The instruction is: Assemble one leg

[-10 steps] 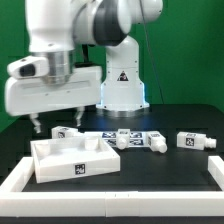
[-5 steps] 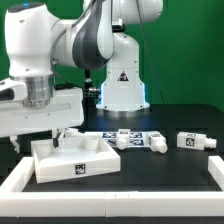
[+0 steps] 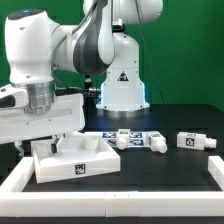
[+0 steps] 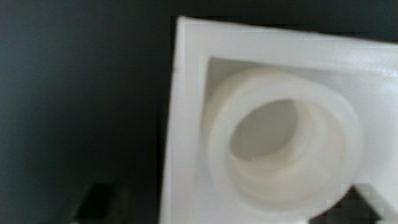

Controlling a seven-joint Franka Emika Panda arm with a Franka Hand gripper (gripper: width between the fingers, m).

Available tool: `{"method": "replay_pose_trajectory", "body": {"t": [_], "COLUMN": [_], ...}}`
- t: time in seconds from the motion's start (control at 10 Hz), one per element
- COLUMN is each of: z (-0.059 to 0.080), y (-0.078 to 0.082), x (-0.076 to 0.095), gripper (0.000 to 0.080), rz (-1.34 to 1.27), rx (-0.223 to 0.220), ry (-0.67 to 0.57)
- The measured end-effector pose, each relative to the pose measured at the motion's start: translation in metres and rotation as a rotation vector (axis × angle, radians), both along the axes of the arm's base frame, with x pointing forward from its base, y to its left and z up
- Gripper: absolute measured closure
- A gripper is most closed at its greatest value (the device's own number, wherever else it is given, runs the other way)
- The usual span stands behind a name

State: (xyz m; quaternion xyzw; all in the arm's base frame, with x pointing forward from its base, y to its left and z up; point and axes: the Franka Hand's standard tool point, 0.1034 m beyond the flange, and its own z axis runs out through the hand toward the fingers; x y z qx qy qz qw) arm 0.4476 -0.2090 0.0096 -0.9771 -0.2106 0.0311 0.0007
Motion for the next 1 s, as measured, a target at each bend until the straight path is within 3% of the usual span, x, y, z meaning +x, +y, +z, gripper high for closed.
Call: {"method": "replay_pose_trajectory", "body": {"t": [0.1,0.2,0.3,0.4,0.7,0.9,1.0], "z": [0.0,0.0,0.0,0.0,0.007,0.008,0.009], "y": [0.0,0.0,0.0,0.0,0.007,0.03,0.05], "x": [0.0,0.0,0.0,0.0,0.019,0.033,0.045], "gripper": [0.0373,0.0549,0.0549,0.0732,0.0745,0.0745,0.0745], "rz": [0.0,0.0,0.0,0.0,-0.215,-0.377,-0.462], "rx": [0.0,0.0,0.0,-0.001,-0.016,-0.018,-0.016], "ry": [0.0,0.0,0.0,-0.001,-0.022,-0.009,0.003]}}
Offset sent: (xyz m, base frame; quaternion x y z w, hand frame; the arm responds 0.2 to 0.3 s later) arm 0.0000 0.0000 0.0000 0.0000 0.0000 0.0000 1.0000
